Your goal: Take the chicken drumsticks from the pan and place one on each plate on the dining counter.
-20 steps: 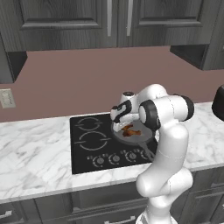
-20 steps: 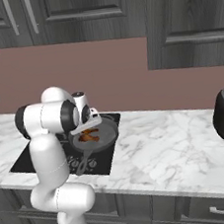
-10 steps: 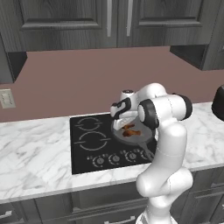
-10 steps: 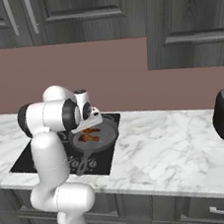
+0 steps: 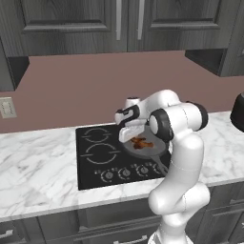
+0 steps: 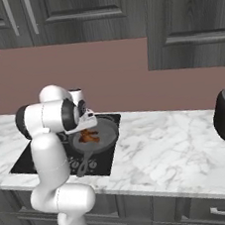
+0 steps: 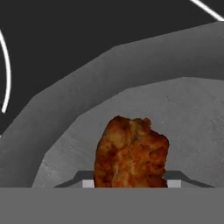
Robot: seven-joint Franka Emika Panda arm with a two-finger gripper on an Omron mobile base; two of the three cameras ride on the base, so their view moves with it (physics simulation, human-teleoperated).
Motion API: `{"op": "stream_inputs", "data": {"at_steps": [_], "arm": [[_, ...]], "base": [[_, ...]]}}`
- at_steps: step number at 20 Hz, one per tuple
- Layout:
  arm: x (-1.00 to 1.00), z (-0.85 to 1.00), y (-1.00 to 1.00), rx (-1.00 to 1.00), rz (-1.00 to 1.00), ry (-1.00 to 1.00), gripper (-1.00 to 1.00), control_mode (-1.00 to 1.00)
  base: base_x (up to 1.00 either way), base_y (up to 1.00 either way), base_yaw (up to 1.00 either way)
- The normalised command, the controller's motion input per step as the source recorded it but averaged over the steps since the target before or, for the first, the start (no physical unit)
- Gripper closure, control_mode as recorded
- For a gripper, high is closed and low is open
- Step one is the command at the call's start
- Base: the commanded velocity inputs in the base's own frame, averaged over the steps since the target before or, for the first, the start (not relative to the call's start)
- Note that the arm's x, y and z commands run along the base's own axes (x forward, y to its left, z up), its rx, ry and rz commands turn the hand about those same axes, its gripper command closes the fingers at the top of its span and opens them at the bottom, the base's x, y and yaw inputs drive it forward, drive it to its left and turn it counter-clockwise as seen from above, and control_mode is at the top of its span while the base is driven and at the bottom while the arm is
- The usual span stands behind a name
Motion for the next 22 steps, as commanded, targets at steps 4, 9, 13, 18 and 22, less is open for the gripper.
{"op": "stream_inputs", "data": {"at_steps": [4,9,13,18,22], "arm": [[-0.27,0.23,0.15,-0.01,0.02,0.12,1.00,-1.00],[-0.17,0.90,-0.12,0.00,0.01,-0.09,1.00,-1.00],[-0.47,1.00,-0.50,0.07,0.12,-0.28,1.00,-1.00],[-1.00,0.91,-0.72,0.01,0.11,-0.34,1.00,-1.00],[-1.00,0.81,-0.30,0.00,0.00,-0.14,1.00,-1.00]], "base": [[0.00,0.00,0.00],[0.00,0.00,0.00],[0.00,0.00,0.00],[0.00,0.00,0.00],[0.00,0.00,0.00]]}}
